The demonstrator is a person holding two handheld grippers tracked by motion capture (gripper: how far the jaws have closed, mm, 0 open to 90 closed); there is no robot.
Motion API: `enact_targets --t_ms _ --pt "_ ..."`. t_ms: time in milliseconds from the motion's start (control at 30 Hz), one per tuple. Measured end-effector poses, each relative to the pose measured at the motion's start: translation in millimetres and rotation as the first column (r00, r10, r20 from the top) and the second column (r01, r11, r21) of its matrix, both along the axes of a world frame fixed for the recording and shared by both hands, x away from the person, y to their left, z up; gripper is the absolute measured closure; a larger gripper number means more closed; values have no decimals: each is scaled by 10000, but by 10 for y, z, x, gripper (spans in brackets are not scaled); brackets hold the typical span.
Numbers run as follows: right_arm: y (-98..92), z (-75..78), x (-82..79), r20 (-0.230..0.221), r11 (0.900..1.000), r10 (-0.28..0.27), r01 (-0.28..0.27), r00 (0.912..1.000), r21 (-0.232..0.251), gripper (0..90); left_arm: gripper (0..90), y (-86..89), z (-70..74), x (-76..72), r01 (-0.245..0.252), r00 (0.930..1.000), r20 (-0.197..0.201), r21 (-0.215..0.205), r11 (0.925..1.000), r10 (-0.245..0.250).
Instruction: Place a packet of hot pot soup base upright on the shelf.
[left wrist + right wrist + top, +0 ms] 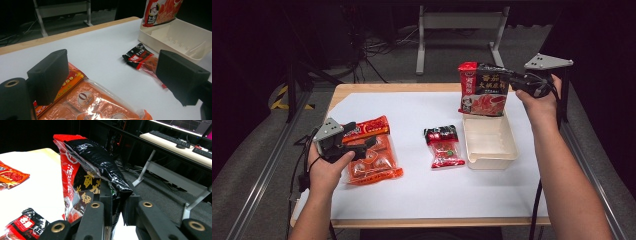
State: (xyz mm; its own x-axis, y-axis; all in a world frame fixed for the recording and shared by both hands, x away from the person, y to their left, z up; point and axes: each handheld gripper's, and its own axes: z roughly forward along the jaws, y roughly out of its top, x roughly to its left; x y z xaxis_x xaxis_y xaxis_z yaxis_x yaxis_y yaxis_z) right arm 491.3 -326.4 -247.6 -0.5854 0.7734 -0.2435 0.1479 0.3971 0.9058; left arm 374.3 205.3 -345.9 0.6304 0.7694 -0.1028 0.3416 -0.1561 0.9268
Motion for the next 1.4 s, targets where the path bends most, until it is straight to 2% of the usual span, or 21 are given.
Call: enact_targets --t_ms 400,1033,1200,1400 --pt "-46 -179 56 -185 10000 -84 84 9998 -25 804 126 23 -19 14 -57 9999 -103 -10 10000 57" --pt "-85 -359 89 -421 9999 -135 134 9990 -17 790 126 34 -58 38 -83 9995 -304 36 10000 84" --pt "-79 -422 108 -731 9997 -209 199 9971 -147 783 126 46 -62 38 -86 9994 -345 24 10000 87" --pt "-136 -549 114 -1233 9987 -341 384 9918 326 762 127 46 -75 45 -140 9992 -372 66 9999 142"
